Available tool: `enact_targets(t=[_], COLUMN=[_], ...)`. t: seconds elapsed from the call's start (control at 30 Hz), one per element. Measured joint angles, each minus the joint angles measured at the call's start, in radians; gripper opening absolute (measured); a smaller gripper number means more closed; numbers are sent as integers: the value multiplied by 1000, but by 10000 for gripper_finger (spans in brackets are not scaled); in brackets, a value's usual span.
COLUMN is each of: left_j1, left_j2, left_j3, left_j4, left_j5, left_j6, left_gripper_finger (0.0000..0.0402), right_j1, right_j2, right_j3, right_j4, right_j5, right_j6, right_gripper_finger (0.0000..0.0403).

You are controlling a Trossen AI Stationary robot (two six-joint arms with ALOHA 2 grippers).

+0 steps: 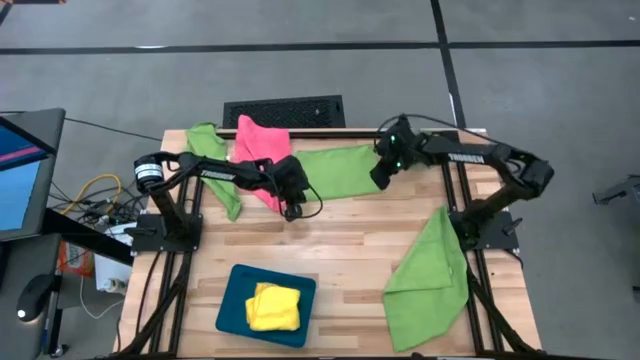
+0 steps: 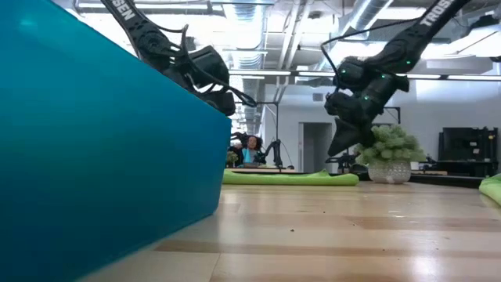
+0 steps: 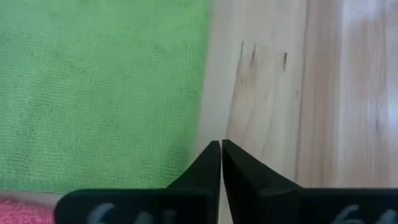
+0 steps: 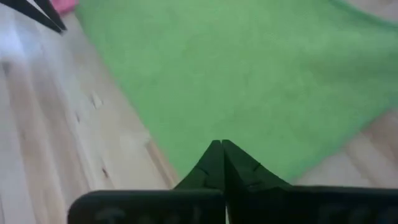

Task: Fold microfiber towels
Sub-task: Fold the top right green microfiber towel

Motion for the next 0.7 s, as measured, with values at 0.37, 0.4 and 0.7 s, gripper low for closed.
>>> enact_targets(t=[0.37, 0.4, 0.7], left_j1=[2, 2, 0], left_j2=[0, 0, 0], left_j3=[0, 0, -43], left_j4=[-2, -2, 22], left_j5=[-47, -48, -71], left_j6=[8, 8, -15], left_gripper_finger=[11, 11, 11], right_j1=[33, 43, 206], right_j2=[-168, -189, -323], right_j3=[50, 54, 57], right_j4=[-16, -25, -167], right_j5=[115, 115, 283], right_j6=[67, 92, 239], right_gripper_finger=[17, 15, 13])
